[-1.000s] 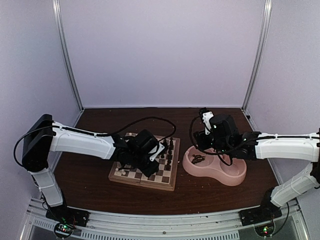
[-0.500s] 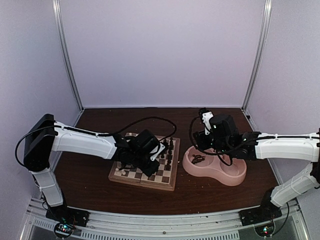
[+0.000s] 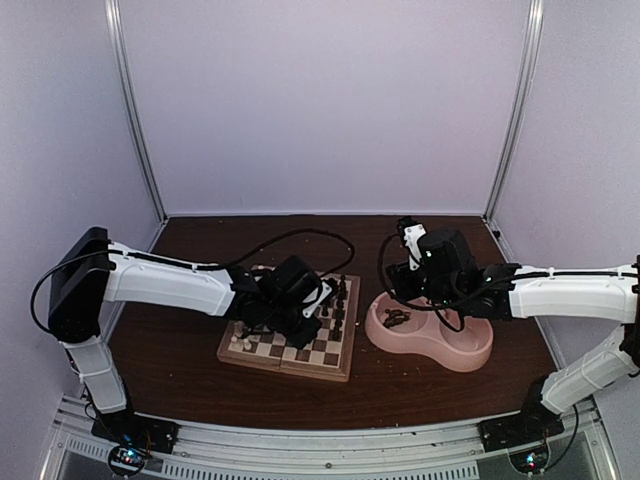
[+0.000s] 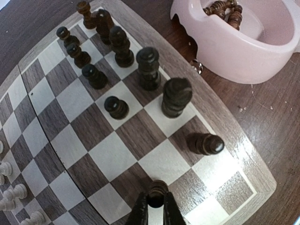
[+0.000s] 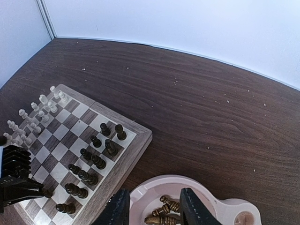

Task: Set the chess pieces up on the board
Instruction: Move the pawn to e7.

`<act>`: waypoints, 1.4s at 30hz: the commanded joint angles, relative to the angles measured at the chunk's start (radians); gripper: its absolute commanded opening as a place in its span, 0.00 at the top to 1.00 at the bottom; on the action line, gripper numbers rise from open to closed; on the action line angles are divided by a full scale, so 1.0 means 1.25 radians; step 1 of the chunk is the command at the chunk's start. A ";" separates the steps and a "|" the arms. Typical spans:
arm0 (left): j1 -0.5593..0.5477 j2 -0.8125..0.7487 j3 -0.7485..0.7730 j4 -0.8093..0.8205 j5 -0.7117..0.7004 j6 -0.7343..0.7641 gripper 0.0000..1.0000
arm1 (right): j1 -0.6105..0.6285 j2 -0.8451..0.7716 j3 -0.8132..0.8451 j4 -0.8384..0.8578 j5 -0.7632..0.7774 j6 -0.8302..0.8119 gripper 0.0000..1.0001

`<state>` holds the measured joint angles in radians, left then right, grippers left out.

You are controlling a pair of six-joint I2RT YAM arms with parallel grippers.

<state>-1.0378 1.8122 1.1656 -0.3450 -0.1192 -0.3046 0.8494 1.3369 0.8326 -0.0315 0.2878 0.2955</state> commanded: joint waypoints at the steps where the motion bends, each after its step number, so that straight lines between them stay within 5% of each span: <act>1: 0.000 0.015 0.039 0.035 -0.026 0.009 0.93 | -0.007 -0.002 0.004 0.001 0.000 0.010 0.62; 42: 0.012 0.104 0.121 0.042 -0.069 0.045 0.94 | -0.011 -0.007 0.002 0.002 -0.013 0.014 0.62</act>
<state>-1.0328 1.9316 1.2873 -0.3080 -0.1894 -0.2653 0.8398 1.3365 0.8326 -0.0322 0.2813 0.3004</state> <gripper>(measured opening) 0.095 0.385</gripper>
